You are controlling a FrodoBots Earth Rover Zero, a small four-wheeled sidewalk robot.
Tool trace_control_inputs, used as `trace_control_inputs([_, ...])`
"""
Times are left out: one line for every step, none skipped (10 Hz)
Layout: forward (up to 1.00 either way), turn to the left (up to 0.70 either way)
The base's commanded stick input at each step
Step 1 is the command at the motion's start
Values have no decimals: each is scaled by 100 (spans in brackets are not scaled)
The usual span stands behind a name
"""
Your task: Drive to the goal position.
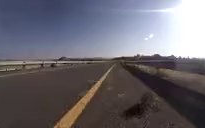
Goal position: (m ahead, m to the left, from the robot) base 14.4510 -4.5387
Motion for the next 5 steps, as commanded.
trace_control_inputs([70, 0])
trace_control_inputs([70, 0])
trace_control_inputs([70, 0])
trace_control_inputs([70, 0])
trace_control_inputs([70, 0])
